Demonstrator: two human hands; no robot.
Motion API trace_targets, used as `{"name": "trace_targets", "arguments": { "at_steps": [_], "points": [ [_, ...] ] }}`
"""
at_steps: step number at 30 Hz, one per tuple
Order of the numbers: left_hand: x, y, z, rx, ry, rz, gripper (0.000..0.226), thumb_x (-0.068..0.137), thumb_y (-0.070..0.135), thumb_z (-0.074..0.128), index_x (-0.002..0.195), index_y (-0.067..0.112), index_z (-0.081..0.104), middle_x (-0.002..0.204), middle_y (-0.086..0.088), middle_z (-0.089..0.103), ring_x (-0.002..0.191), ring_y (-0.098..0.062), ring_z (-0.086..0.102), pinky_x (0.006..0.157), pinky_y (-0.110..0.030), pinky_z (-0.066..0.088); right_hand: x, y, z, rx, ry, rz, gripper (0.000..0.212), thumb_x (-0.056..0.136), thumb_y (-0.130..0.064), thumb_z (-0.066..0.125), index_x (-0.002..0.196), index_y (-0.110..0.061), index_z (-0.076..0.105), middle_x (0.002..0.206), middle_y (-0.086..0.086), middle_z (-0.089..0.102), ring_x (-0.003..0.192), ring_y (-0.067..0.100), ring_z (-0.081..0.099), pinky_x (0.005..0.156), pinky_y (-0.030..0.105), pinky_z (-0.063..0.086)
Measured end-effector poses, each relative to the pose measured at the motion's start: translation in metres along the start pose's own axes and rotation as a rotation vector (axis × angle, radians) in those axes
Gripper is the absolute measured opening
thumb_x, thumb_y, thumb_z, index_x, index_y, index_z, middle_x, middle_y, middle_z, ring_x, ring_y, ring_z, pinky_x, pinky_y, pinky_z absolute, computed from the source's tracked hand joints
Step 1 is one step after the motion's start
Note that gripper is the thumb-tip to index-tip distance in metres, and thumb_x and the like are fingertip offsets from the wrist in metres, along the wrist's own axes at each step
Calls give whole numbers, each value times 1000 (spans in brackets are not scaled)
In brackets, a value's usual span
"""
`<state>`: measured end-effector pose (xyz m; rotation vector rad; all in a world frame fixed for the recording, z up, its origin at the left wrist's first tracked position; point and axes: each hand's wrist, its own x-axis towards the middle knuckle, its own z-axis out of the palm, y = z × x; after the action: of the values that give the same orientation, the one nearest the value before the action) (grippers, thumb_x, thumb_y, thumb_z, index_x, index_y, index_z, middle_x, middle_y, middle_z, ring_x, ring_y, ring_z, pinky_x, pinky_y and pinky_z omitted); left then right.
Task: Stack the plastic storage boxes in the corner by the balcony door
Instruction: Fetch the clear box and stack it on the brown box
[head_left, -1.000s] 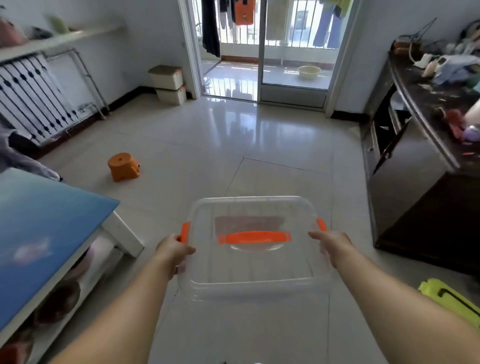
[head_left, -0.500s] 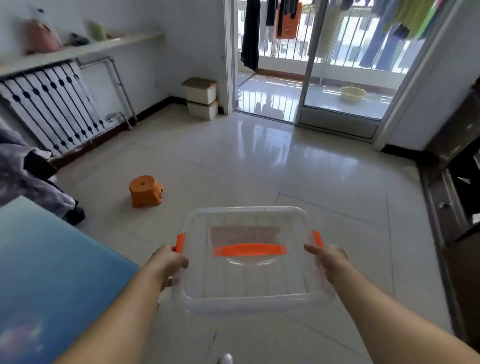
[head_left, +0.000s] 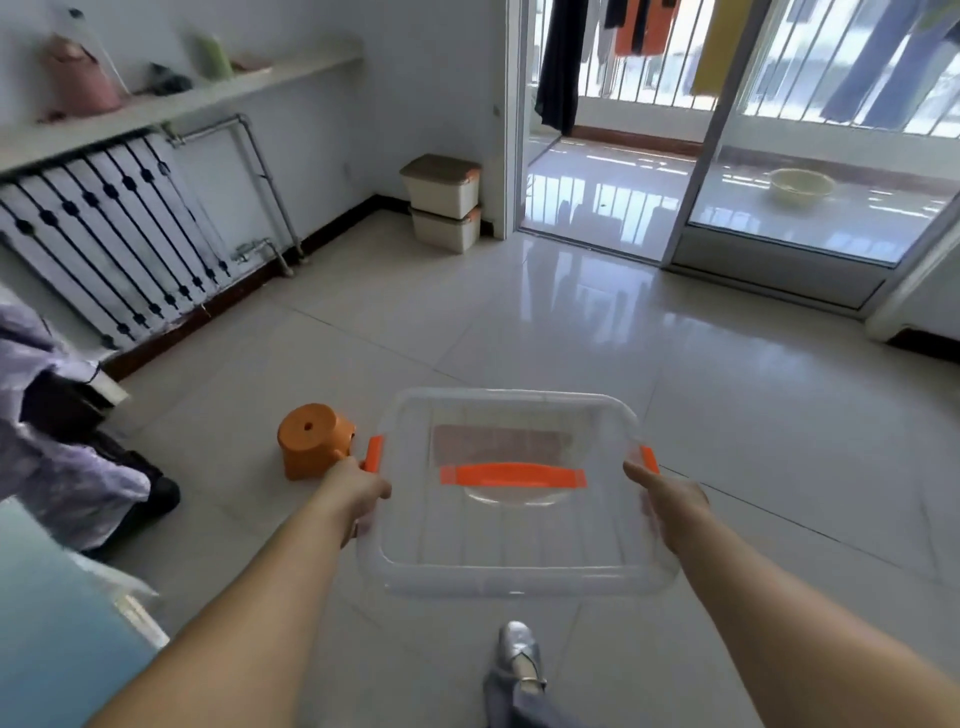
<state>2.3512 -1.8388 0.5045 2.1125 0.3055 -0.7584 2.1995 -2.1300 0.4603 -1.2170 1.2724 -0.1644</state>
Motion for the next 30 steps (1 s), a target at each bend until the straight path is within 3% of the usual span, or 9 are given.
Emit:
{"name": "trace_targets", "arguments": {
  "at_steps": [3, 8, 11, 13, 15, 18, 21, 28, 30],
  "points": [
    [71, 56, -13, -40, 25, -28, 45, 82, 1, 55, 126, 7, 48, 115, -23, 59, 101, -39, 60, 77, -41, 50, 57, -69, 52, -25, -15, -7, 44, 70, -26, 80, 101, 2, 66, 87, 16, 61, 73, 27, 57, 73, 35, 45],
    [156, 133, -41, -49, 48, 13, 35, 79, -1, 53, 114, 2, 54, 92, -20, 60, 70, -32, 58, 56, -30, 48, 116, -165, 127, -57, -27, -48, 41, 67, -30, 81, 93, -3, 63, 78, 14, 60, 66, 27, 57, 78, 38, 50],
    [214, 162, -58, -58, 99, -4, 39, 78, -1, 56, 117, -1, 56, 107, -28, 65, 91, -41, 65, 81, -48, 56, 150, -204, 176, -87, -23, -58, 40, 67, -31, 81, 88, -3, 60, 68, 10, 56, 59, 24, 53, 72, 34, 46],
    [265, 191, -72, -63, 117, 0, 38, 79, 1, 59, 117, -3, 56, 110, -29, 64, 94, -40, 64, 85, -45, 54, 181, -236, 216, -117, -27, -78, 42, 68, -33, 80, 90, -3, 60, 77, 14, 59, 68, 27, 56, 73, 35, 46],
    [318, 221, -88, -105, 104, -20, 34, 80, 2, 59, 114, -2, 57, 108, -29, 64, 86, -35, 62, 73, -40, 50, 214, -267, 260, -155, -17, -80, 44, 69, -35, 79, 91, -2, 59, 84, 17, 58, 76, 28, 56, 74, 34, 45],
    [386, 265, -115, -230, 64, -85, 17, 84, 3, 55, 101, 4, 55, 84, -18, 58, 66, -26, 53, 58, -31, 42, 248, -310, 320, -260, -6, -90, 45, 72, -37, 76, 92, -1, 60, 87, 18, 57, 79, 29, 55, 79, 39, 47],
    [442, 309, -142, -298, 31, -174, 8, 84, 6, 55, 92, 8, 53, 74, -11, 50, 55, -21, 43, 51, -28, 38, 276, -358, 372, -295, 35, -116, 50, 75, -36, 74, 101, 5, 63, 88, 18, 57, 82, 30, 55, 88, 42, 49],
    [586, 422, -199, -289, 70, -105, 32, 85, 3, 54, 118, 1, 56, 80, -15, 56, 57, -23, 50, 57, -29, 45, 350, -459, 497, -247, 27, -127, 38, 76, -36, 73, 95, -4, 66, 73, 10, 57, 77, 29, 56, 78, 35, 47],
    [627, 456, -209, -299, 50, -127, 29, 87, 3, 53, 116, 4, 55, 73, -13, 54, 53, -23, 53, 42, -25, 46, 384, -484, 529, -225, 32, -98, 37, 75, -37, 73, 92, -5, 65, 72, 10, 57, 75, 28, 56, 76, 35, 46]
  ]
}}
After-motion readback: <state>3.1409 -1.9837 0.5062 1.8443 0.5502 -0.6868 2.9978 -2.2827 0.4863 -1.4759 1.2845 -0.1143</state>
